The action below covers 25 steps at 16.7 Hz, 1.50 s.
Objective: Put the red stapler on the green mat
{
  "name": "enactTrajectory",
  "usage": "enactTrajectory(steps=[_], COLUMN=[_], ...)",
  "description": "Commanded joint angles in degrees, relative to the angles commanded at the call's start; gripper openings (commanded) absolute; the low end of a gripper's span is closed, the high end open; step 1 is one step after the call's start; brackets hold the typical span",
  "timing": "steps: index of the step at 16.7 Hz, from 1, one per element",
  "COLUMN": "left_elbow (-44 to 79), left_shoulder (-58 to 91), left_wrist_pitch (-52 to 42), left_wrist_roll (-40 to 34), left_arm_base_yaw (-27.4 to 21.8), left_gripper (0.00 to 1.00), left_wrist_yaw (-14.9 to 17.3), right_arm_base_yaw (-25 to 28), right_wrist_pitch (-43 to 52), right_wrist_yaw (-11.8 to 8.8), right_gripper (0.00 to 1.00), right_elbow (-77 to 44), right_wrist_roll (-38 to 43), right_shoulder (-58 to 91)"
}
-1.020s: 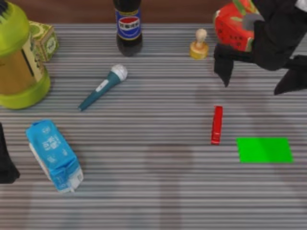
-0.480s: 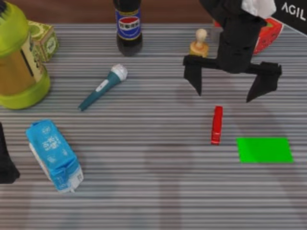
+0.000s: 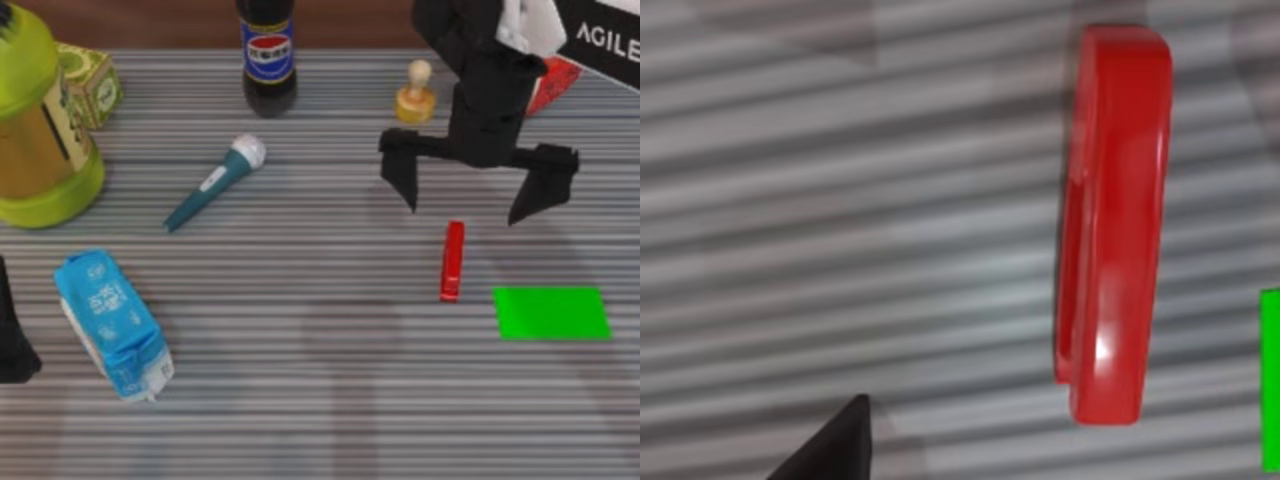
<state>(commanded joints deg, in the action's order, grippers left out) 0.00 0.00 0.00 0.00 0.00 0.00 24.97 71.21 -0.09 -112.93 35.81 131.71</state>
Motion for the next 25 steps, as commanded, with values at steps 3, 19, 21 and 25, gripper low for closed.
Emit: enactTrajectory(steps=[3, 19, 21, 25], left_elbow=[0.0, 0.0, 0.0, 0.0], left_shoulder=[0.0, 0.0, 0.0, 0.0], left_wrist_pitch=[0.0, 0.0, 0.0, 0.0], left_wrist_roll=[0.0, 0.0, 0.0, 0.0], left_arm_base_yaw=[0.0, 0.0, 0.0, 0.0], left_gripper=[1.00, 1.00, 1.00, 1.00], left_wrist_yaw=[0.0, 0.0, 0.0, 0.0], right_arm_base_yaw=[0.1, 0.3, 0.3, 0.3], right_wrist_pitch=[-8.3, -15.3, -15.3, -15.3], right_wrist_yaw=[0.0, 0.0, 0.0, 0.0], right_gripper=[1.00, 0.40, 0.25, 0.00], right_elbow=[5.7, 11.2, 11.2, 11.2], right_wrist_roll=[0.2, 0.4, 0.4, 0.4], right_shoulder=[1.9, 3.9, 3.9, 3.9])
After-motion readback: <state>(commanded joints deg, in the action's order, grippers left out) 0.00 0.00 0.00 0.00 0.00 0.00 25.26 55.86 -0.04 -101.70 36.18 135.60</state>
